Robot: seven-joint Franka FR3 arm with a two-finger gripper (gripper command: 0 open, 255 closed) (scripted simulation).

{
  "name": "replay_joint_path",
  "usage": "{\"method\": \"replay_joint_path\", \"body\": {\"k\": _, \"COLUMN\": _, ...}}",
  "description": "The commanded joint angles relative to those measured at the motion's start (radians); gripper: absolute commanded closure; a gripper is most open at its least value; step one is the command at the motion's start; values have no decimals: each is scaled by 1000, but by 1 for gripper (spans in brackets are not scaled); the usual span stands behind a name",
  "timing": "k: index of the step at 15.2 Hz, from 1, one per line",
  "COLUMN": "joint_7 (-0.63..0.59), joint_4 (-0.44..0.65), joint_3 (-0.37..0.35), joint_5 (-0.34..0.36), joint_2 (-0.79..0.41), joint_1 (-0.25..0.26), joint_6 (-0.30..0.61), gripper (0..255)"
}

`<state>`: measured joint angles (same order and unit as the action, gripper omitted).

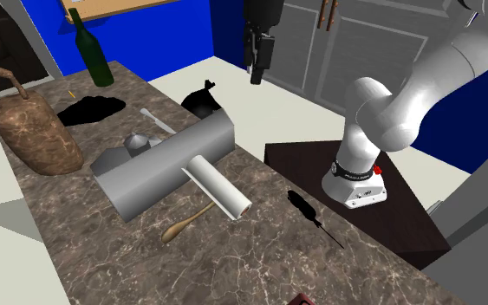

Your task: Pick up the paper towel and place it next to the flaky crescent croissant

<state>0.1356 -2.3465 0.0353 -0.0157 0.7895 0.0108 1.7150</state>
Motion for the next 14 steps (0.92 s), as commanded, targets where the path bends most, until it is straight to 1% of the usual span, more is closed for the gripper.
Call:
{"method": "replay_joint_path", "body": {"k": 1, "joint_7": 0, "joint_4": 0, "joint_3": 0, "joint_5": 0, "joint_2": 0, "joint_1": 0, "joint_6": 0, "gripper": 0}}
{"method": "replay_joint_path", "body": {"k": 8, "joint_7": -187, "joint_4": -300, "joint_3": -27, "joint_5": -128, "joint_2": 65, "joint_1": -33, "joint_6": 324, "gripper": 0}}
{"method": "replay_joint_path", "body": {"k": 11, "joint_7": -262, "joint_4": -409, "joint_3": -50, "joint_5": -197, "joint_2": 56, "joint_1": -32, "joint_6": 486, "gripper": 0}}
{"method": "replay_joint_path", "body": {"k": 14, "joint_7": -331, "joint_4": -499, "joint_3": -77, "joint_5": -280, "joint_2": 13, "joint_1": -16, "joint_6": 667, "gripper": 0}}
